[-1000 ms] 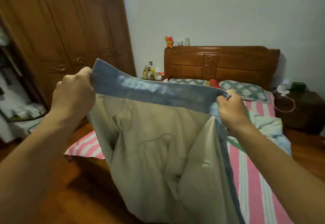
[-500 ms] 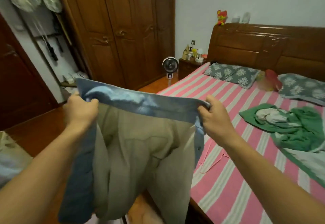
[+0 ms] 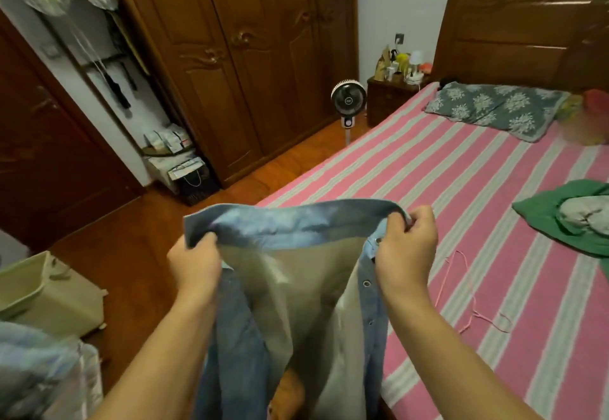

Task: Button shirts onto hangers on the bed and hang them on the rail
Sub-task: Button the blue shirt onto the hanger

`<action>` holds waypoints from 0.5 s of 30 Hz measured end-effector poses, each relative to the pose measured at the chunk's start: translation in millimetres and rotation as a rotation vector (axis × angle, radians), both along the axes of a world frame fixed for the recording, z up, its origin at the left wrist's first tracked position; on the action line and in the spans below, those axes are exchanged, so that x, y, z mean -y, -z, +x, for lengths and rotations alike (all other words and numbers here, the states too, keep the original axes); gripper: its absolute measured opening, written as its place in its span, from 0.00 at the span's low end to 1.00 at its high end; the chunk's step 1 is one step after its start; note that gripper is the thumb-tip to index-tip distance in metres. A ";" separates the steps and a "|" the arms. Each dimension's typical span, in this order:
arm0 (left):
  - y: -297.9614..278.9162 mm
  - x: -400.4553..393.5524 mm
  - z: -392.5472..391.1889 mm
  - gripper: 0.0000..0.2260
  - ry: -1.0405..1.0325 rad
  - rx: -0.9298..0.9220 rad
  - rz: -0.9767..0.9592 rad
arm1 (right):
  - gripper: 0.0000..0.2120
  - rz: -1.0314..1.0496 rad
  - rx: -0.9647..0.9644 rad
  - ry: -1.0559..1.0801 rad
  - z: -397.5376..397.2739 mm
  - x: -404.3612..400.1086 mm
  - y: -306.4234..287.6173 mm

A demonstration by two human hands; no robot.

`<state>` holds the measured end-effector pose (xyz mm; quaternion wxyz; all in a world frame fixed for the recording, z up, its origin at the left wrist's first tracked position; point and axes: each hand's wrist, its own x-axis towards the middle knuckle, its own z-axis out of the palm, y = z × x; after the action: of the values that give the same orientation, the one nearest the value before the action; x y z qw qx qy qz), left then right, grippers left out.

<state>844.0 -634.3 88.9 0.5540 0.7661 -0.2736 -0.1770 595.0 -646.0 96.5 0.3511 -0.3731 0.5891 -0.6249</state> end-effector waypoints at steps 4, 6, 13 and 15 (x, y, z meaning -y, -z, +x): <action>-6.0 25.8 -21.6 0.08 -0.016 0.036 -0.177 | 0.13 -0.031 0.029 -0.071 4.3 -1.2 3.6; -5.5 52.1 -33.0 0.07 0.107 0.117 -0.188 | 0.14 -0.042 0.056 0.002 4.2 16.9 4.7; -33.5 184.4 -56.4 0.08 0.324 -0.020 -0.324 | 0.14 -0.206 0.016 0.284 -13.7 125.2 -17.0; -25.5 224.6 -75.2 0.10 0.470 -0.093 -0.367 | 0.14 -0.213 0.022 0.309 -20.2 172.3 -10.5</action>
<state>768.8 -858.9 114.4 0.6390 0.5601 -0.4449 -0.2830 574.7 -818.3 107.0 0.2159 -0.3062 0.5661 -0.7342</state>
